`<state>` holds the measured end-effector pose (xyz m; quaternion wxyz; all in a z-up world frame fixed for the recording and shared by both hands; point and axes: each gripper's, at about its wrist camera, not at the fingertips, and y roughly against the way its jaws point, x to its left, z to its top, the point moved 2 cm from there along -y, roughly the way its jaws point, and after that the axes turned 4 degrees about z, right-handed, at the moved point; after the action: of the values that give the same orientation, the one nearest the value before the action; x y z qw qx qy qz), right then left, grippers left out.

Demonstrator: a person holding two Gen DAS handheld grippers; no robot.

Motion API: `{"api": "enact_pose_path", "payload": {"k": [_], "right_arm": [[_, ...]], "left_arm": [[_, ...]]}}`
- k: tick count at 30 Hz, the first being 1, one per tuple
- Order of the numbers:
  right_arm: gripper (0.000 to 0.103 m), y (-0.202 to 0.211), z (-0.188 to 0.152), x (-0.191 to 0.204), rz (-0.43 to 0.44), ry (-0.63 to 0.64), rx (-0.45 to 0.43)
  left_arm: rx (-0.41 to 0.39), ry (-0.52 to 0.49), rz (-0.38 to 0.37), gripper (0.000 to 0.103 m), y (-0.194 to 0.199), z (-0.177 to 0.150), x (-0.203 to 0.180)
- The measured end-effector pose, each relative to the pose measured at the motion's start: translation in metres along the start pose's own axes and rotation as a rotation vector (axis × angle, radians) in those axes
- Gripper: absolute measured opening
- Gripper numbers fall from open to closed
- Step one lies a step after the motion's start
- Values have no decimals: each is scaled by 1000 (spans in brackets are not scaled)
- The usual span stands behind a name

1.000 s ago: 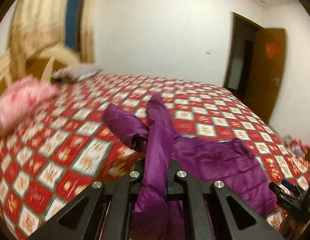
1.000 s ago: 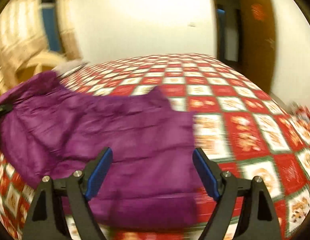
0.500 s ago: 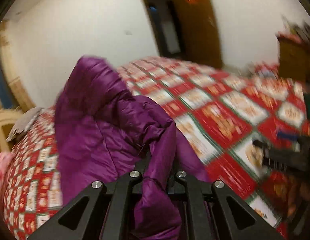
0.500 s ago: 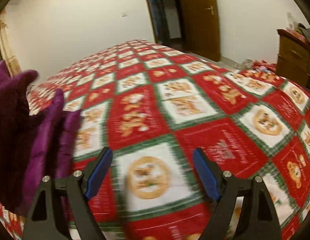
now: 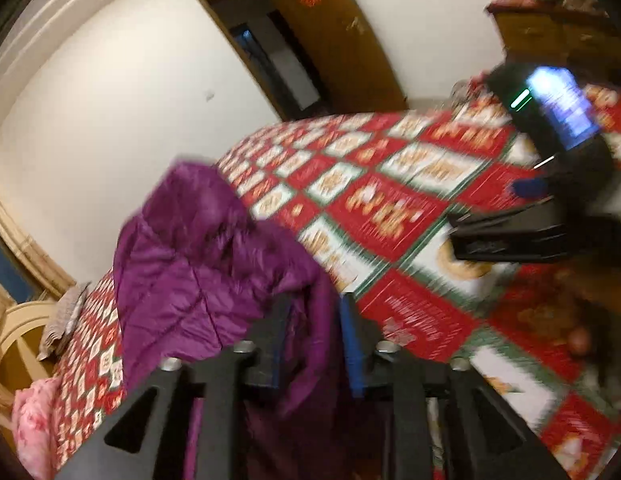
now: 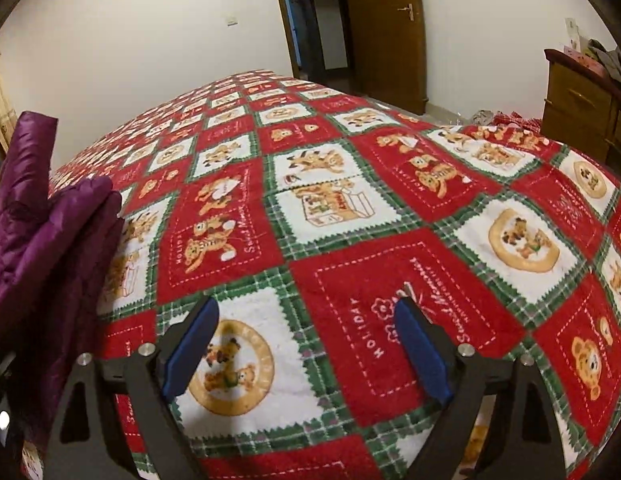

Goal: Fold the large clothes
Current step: 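Fold the held jacket side over the body with the left gripper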

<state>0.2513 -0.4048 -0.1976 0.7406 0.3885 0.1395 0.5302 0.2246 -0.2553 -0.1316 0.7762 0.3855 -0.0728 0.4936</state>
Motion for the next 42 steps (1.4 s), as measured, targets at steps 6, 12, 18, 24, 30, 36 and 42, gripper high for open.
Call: {"api": "enact_pose_path", "payload": {"k": [6, 12, 18, 24, 30, 36, 42], "right_arm": [[79, 15, 26, 3, 5, -24, -10], [52, 43, 92, 89, 107, 89, -49], [50, 28, 141, 215, 157, 173, -55], [50, -25, 121, 247, 118, 124, -7], [49, -68, 85, 203, 133, 68, 42], [49, -79, 77, 196, 140, 60, 39], [51, -87, 70, 193, 146, 56, 38]], "left_arm": [[-49, 115, -2, 81, 38, 7, 50], [164, 409, 270, 82, -26, -13, 177], [249, 631, 401, 82, -76, -30, 253], [255, 689, 322, 82, -123, -30, 243], [281, 694, 243, 88, -162, -42, 223], [300, 678, 234, 96, -179, -47, 209], [301, 736, 191, 98, -186, -60, 210]]}}
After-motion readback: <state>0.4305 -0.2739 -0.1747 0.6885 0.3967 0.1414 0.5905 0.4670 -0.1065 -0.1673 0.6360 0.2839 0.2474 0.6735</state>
